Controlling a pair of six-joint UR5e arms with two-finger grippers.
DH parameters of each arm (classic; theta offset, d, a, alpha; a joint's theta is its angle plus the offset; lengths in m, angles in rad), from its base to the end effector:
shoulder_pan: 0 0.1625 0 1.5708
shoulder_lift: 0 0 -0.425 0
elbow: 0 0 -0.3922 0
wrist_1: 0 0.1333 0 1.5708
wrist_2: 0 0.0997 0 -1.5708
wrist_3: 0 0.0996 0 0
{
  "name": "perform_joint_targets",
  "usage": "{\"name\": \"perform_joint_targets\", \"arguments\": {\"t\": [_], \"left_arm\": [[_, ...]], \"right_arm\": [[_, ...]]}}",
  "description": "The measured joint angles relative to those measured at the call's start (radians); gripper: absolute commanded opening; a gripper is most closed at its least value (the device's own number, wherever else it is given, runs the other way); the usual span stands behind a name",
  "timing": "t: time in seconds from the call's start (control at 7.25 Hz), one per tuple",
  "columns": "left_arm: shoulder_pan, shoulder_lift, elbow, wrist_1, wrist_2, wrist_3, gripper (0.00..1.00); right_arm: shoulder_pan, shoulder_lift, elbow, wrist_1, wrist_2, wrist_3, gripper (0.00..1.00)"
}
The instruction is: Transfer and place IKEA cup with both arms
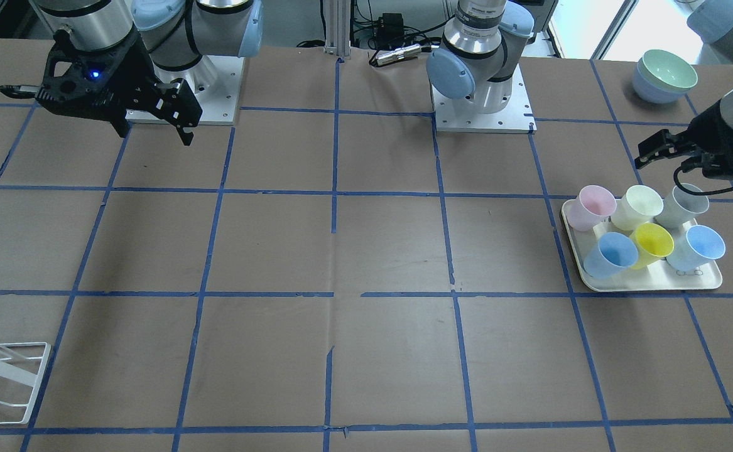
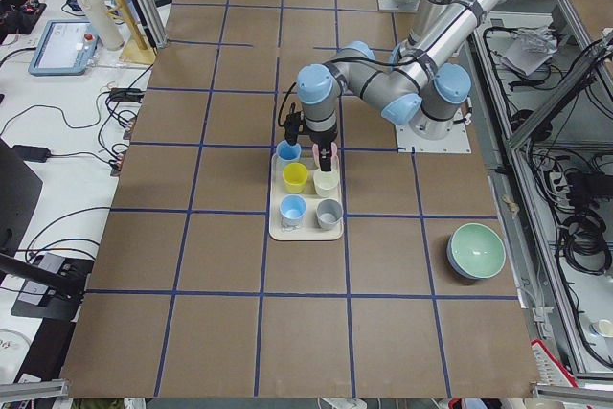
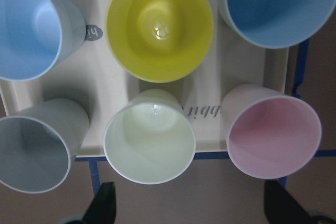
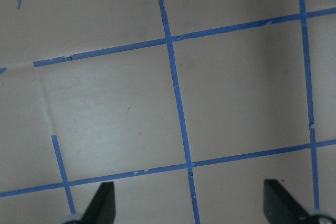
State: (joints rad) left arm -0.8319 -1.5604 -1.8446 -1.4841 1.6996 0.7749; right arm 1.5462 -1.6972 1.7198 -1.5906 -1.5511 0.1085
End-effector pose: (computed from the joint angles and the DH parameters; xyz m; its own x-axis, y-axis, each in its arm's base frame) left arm 0.2174 -0.4175 0.3706 -0.9985 0.0438 0.0326 0.0498 0.9755 0.2141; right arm 0.1245 -0.4411 0.4754 -0.9910 0.1328 -0.0193 0.1327 0.9911 0.0049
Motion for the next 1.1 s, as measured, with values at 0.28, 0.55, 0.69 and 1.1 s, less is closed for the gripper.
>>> {"name": "perform_joint_targets", "arguments": {"t": [0.28, 0.55, 0.69, 1.1], "left_arm": [[-0.125, 0.032, 0.17, -0.251, -0.002, -0.126, 1.0], [-0.3, 0.053, 0.251, -0.331, -0.046, -0.321, 1.0], [-0.39, 0.061, 0.264, -0.33, -0.083, -0.437, 1.0], [-0.559, 0.061, 0.27, -0.288, -0.122, -0.557, 1.0]], "right_arm": [[0.0, 0.001, 0.0, 0.0, 0.0, -0.019, 1.0], [0.0, 0.0, 0.001, 0.0, 0.0, -0.023, 1.0], [0.0, -0.001, 0.001, 0.0, 0.0, -0.024, 1.0], [-0.001, -0.001, 0.001, -0.001, 0.0, -0.023, 1.0]]}}
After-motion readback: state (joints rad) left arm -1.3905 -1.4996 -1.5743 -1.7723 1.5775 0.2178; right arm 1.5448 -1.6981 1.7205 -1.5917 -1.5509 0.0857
